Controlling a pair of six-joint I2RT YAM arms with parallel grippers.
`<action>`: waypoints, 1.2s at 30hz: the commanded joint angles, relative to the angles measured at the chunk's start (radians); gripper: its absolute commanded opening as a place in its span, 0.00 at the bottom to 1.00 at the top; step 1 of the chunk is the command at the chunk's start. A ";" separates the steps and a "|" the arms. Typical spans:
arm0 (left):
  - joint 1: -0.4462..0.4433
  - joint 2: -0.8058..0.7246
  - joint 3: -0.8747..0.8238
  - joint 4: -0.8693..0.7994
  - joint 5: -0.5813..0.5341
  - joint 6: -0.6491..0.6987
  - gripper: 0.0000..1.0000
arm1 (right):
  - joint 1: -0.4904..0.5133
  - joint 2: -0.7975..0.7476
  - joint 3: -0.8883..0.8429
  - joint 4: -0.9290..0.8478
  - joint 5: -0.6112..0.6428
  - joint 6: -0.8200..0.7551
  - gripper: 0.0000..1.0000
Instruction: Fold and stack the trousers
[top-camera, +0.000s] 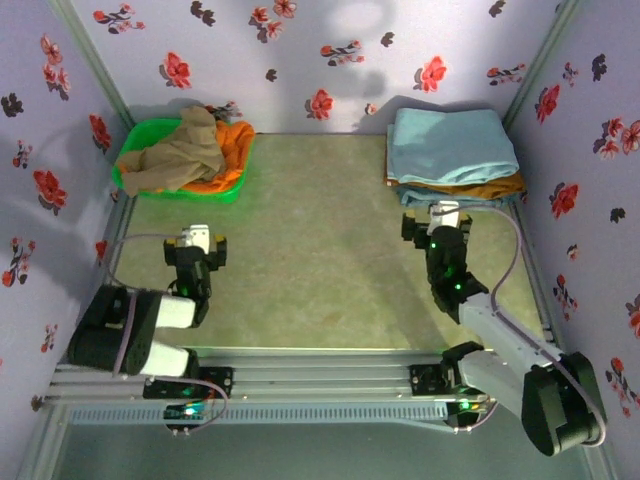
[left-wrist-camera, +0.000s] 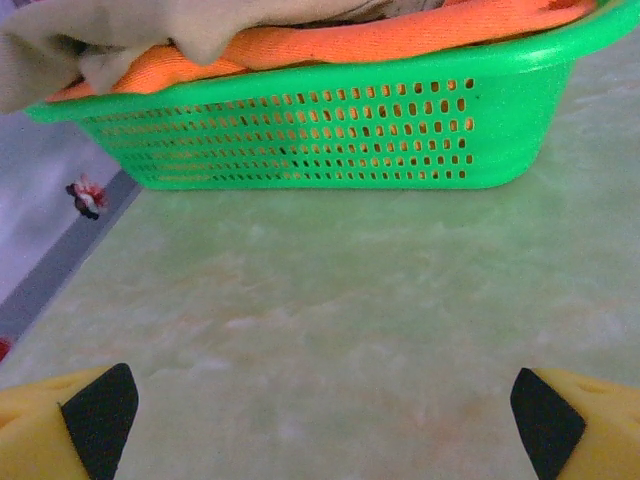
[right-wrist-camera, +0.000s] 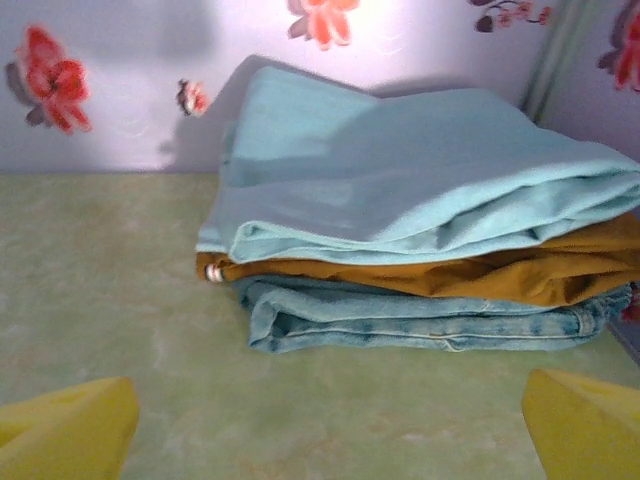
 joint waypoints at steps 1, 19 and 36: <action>0.044 0.067 0.047 0.143 0.056 0.012 1.00 | -0.056 0.029 -0.107 0.205 0.050 0.062 0.99; 0.191 0.095 0.175 -0.089 0.203 -0.137 1.00 | -0.230 0.579 -0.193 0.795 -0.155 -0.029 0.99; 0.191 0.095 0.182 -0.103 0.212 -0.130 1.00 | -0.301 0.581 -0.017 0.476 -0.171 0.064 0.99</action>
